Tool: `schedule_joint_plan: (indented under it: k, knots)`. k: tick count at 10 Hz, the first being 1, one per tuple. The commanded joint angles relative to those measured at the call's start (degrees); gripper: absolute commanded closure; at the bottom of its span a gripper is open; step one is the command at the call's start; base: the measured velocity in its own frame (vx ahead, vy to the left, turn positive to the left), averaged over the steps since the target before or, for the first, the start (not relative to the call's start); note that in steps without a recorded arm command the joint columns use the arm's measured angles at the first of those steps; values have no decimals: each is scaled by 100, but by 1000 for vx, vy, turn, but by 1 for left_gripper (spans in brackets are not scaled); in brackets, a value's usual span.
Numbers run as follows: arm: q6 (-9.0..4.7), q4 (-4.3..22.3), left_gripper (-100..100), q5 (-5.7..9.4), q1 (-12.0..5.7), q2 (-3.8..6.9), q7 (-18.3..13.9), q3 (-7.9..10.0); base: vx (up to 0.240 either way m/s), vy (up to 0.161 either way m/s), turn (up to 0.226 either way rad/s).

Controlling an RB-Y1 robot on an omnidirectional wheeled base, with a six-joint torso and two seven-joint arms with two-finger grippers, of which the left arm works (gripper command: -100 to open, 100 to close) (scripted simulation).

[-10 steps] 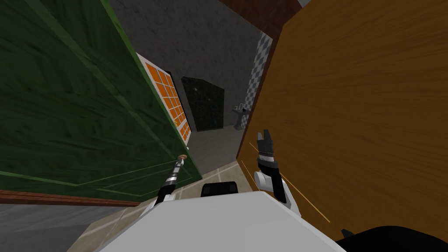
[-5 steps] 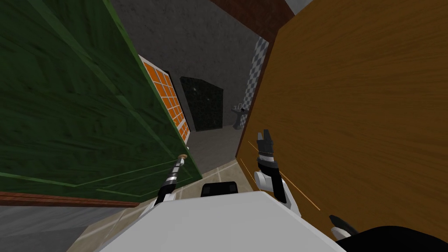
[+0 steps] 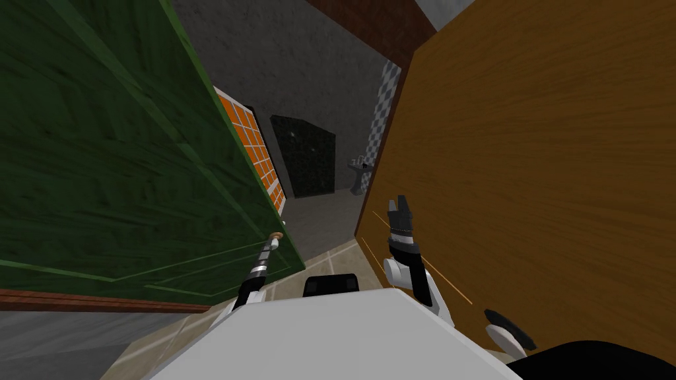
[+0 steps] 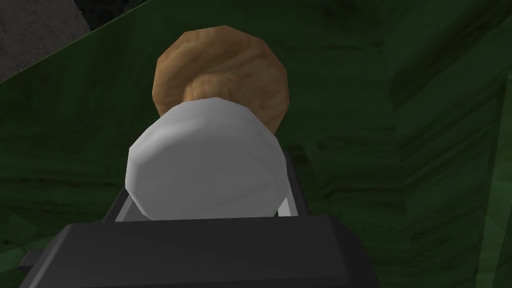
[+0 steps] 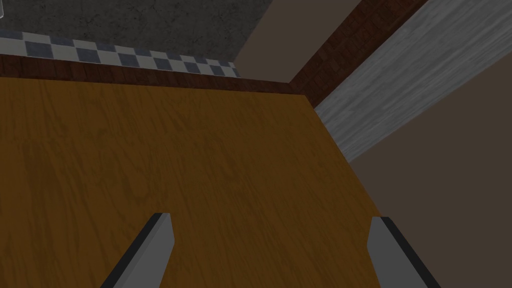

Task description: Pull the door open

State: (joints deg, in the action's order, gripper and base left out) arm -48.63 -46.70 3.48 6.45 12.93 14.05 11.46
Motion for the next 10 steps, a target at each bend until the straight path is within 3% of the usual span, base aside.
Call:
schedule_joint_plan:
  k: [1,2,3,5,10]
  knots:
    - [-35,46,100,35,-47,-38,-161,-81,-38,9,-32]
    - [-34,61,100,142,-64,-20,-388,-136,-38,17,-52]
    - [-34,61,100,142,-64,-20,-400,-136,-30,19,-32]
    - [-33,93,100,355,-98,17,-773,-244,-61,12,-65]
    - [-32,124,100,572,-133,54,-1357,-354,-46,14,-44]
